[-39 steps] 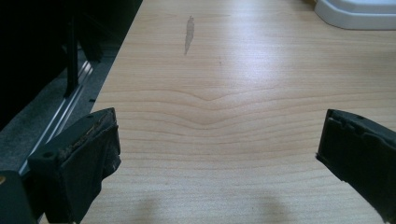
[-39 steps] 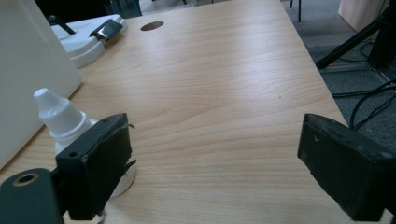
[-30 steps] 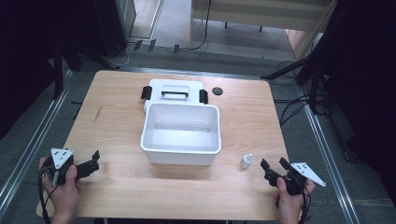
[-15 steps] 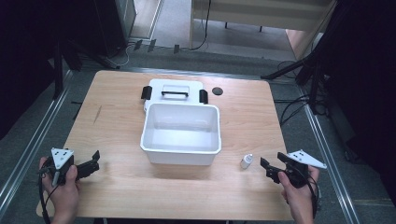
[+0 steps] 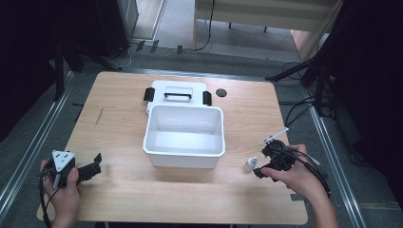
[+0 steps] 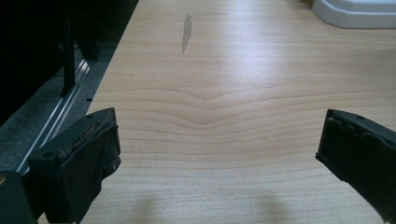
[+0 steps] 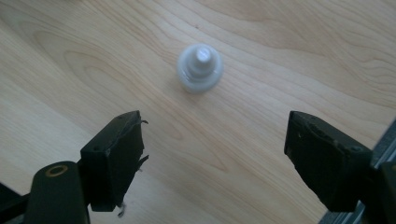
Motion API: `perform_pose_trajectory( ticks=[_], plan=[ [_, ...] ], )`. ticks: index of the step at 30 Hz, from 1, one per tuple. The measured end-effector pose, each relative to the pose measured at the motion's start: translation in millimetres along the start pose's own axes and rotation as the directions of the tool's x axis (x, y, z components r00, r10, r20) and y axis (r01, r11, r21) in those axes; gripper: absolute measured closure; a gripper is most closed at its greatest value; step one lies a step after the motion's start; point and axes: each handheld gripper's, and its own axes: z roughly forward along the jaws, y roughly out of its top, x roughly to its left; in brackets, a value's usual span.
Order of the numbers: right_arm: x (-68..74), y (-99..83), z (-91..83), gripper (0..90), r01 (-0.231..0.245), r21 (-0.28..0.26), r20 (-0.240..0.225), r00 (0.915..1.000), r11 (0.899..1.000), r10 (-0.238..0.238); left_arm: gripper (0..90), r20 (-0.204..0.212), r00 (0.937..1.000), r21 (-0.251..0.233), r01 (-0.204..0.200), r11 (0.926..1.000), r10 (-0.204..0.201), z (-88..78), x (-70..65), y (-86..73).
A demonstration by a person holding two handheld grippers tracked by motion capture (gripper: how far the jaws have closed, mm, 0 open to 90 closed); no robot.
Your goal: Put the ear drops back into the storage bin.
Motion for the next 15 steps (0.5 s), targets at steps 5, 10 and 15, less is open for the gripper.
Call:
perform_pose_trajectory(
  ticks=[5, 10, 15],
  plan=[
    [5.9, 19.4, 8.7, 28.0, 0.001, 0.034, 0.044, 0.999, 0.999, -0.003, 0.0, 0.002, 1.0, 0.003, 0.0, 1.0, 0.0, 0.3, 0.1, 0.2],
    [-1.2, 29.9, 15.4, 40.0, -0.076, 0.044, 0.051, 0.9959, 0.996, 0.074, 0.0, 0.004, 1.0, 0.005, -0.004, 1.0, 0.004, 0.2, 0.3, 0.2],
    [-4.4, 35.7, 22.3, 45.9, -0.112, 0.07, 0.026, 0.9936, 0.991, 0.11, 0.0, 0.005, 1.0, 0.004, -0.006, 1.0, 0.006, 0.3, 0.2, 0.2]
  ],
)
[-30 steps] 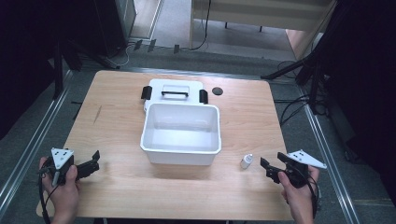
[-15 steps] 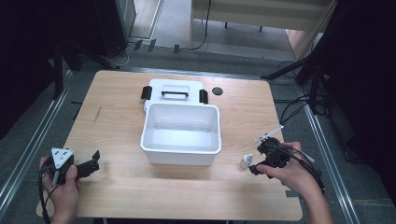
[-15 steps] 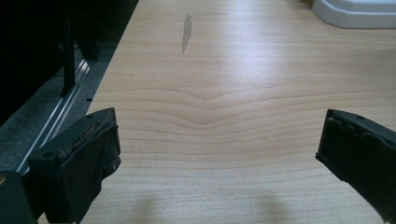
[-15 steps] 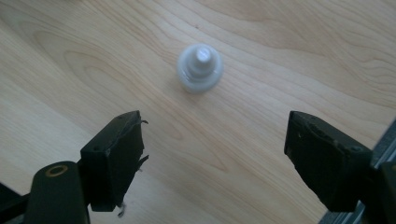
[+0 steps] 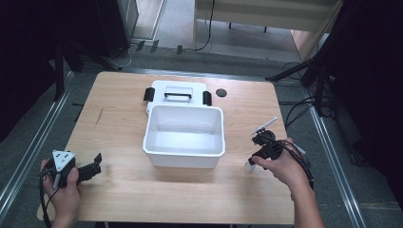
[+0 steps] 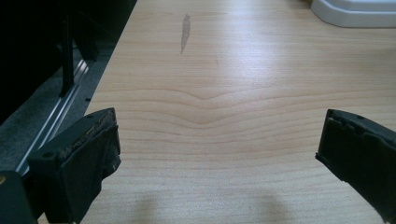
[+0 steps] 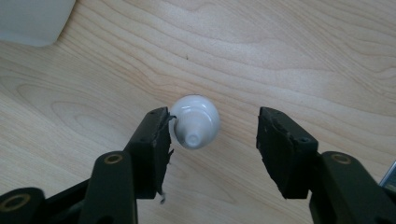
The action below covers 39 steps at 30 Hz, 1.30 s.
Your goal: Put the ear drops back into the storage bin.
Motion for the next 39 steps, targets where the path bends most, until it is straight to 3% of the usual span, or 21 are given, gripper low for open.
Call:
perform_pose_trajectory(
  ticks=[11, 16, 21, 28, 39],
  plan=[
    [-0.6, 4.3, 9.6, 61.7, 0.005, 0.047, -0.075, 0.9972, 0.999, -0.002, 0.0, 0.002, 1.0, -0.002, -0.003, 1.0, 0.003, -0.2, -0.1, -0.1],
    [-3.0, 3.9, 3.4, 72.1, 0.009, 0.005, -0.095, 0.9954, 1.0, -0.009, 0.0, 0.003, 1.0, 0.0, -0.003, 1.0, 0.003, -0.2, 0.0, 0.0],
    [0.9, 4.9, 2.3, 72.2, 0.051, 0.046, -0.084, 0.9954, 0.998, -0.047, 0.0, 0.001, 1.0, 0.0, -0.005, 1.0, 0.005, -0.1, -0.3, 0.0],
    [5.2, 8.2, -0.6, 72.4, 0.084, 0.035, -0.08, 0.9935, 0.996, -0.08, 0.0, 0.003, 1.0, 0.001, -0.006, 1.0, 0.006, -0.2, -0.3, 0.0],
    [14.0, 17.3, -26.3, 72.5, 0.116, 0.012, -0.067, 0.9912, 0.993, -0.115, 0.0, 0.0, 1.0, -0.001, -0.007, 1.0, 0.007, -0.1, -0.5, -0.1]
  ],
)
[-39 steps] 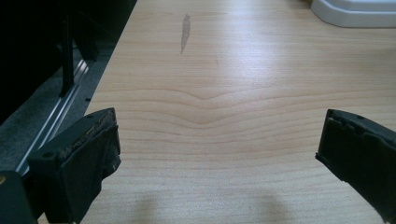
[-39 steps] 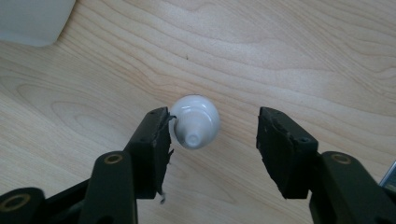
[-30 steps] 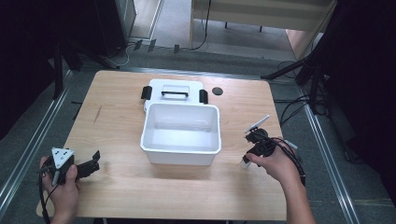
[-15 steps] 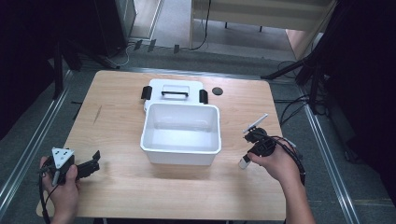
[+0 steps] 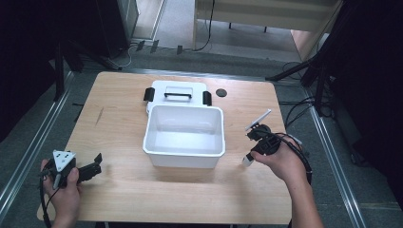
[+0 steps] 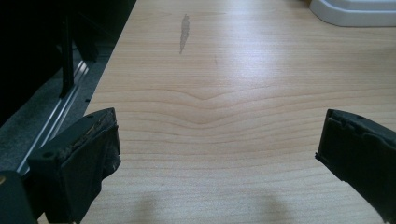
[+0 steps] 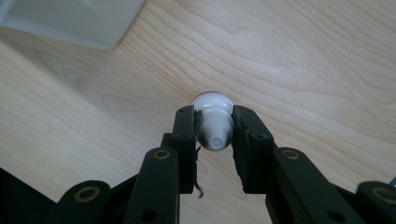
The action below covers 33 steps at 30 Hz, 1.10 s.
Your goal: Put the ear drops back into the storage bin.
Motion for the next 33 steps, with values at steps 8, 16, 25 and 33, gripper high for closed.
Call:
perform_pose_trajectory(
  ticks=[8, 16, 25, 33],
  plan=[
    [13.7, 11.2, -26.1, 72.4, 0.041, -0.02, 0.019, 0.999, 0.999, -0.04, 0.0, 0.001, 1.0, 0.0, 0.001, 1.0, -0.001, 0.1, 0.0, 0.0],
    [26.1, 20.5, -55.9, 72.5, 0.052, -0.059, 0.032, 0.9982, 0.997, -0.05, 0.0, 0.0, 1.0, 0.001, 0.002, 1.0, -0.002, 0.1, -0.2, 0.0],
    [36.9, 30.5, -82.8, 72.4, 0.073, -0.083, 0.04, 0.9968, 0.994, -0.07, 0.0, 0.002, 1.0, 0.003, 0.001, 1.0, -0.001, 0.2, -0.1, 0.3],
    [46.0, 38.9, -96.2, 72.5, 0.082, -0.095, 0.041, 0.996, 0.992, -0.079, 0.0, 0.003, 1.0, 0.004, 0.002, 1.0, -0.002, 0.3, -0.1, 0.3]
  ],
)
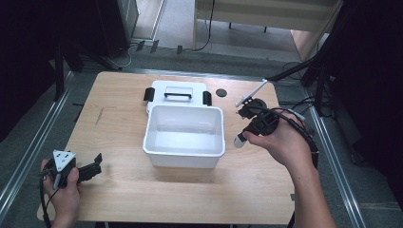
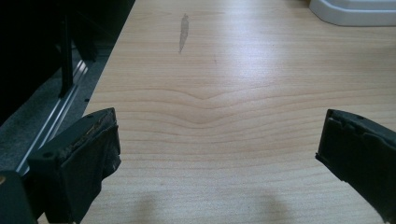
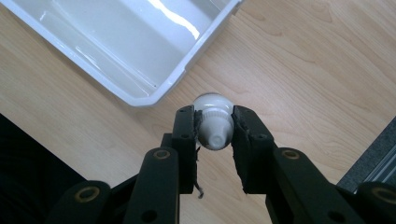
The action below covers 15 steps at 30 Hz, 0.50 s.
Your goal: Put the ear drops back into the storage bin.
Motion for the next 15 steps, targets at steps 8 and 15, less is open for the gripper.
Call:
perform_pose_trajectory(
  ticks=[8, 15],
  plan=[
    [7.5, 8.9, -5.0, 72.4, 0.018, -0.007, -0.005, 0.9998, 1.0, -0.018, 0.0, 0.001, 1.0, 0.0, 0.001, 1.0, -0.001, 0.1, 0.1, 0.0],
    [15.3, 14.7, -9.6, 72.5, 0.049, -0.013, -0.009, 0.9988, 0.999, -0.049, 0.0, 0.001, 1.0, 0.0, 0.001, 1.0, -0.001, 0.1, 0.0, 0.0]
  ],
)
